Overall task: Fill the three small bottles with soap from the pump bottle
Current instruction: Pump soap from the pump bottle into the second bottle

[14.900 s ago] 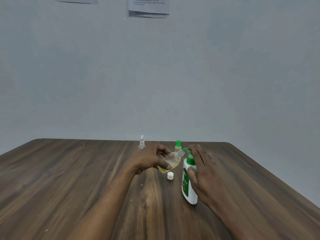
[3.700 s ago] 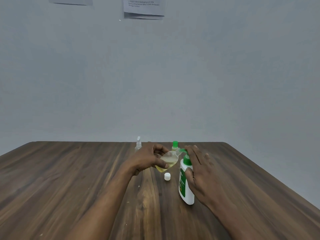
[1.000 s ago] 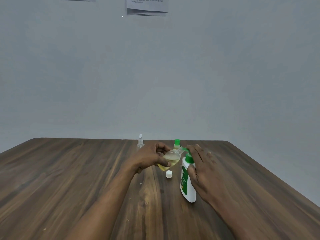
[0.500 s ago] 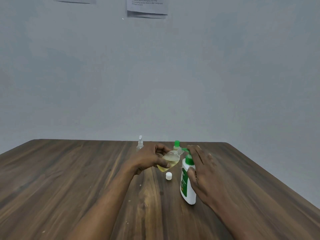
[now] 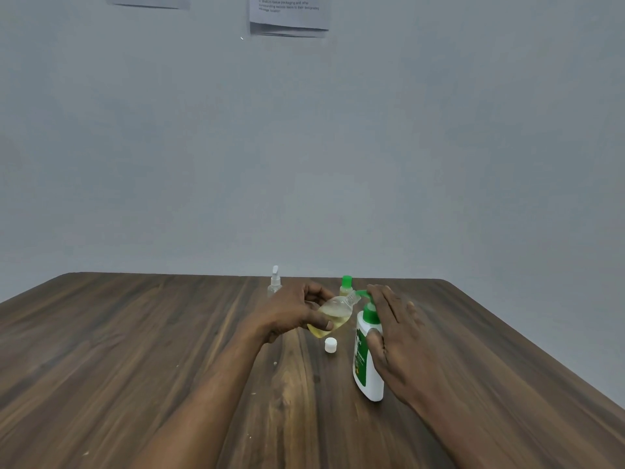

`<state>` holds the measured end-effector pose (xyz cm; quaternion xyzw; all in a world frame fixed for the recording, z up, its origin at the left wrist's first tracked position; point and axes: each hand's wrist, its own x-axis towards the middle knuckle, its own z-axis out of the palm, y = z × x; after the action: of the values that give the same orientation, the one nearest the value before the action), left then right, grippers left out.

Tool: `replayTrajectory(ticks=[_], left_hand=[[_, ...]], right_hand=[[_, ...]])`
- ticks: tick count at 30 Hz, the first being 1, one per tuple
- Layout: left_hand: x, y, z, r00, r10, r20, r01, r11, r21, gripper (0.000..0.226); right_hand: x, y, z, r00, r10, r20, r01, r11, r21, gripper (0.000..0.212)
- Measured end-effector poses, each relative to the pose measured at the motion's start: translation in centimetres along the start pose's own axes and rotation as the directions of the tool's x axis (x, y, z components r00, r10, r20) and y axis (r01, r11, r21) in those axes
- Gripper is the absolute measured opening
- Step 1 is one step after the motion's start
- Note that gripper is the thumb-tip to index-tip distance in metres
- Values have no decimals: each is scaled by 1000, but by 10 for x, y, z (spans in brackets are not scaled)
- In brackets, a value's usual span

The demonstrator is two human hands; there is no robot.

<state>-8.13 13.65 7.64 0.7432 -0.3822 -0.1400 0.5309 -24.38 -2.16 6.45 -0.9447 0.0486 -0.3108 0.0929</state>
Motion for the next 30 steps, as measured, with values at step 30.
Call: replayTrajectory(ticks=[30], left_hand=[[0,0,1,1000,-8,-7,8,1000,21,41]], right_hand=[[0,-1,3,1000,-17,-19,17,1000,3,57]])
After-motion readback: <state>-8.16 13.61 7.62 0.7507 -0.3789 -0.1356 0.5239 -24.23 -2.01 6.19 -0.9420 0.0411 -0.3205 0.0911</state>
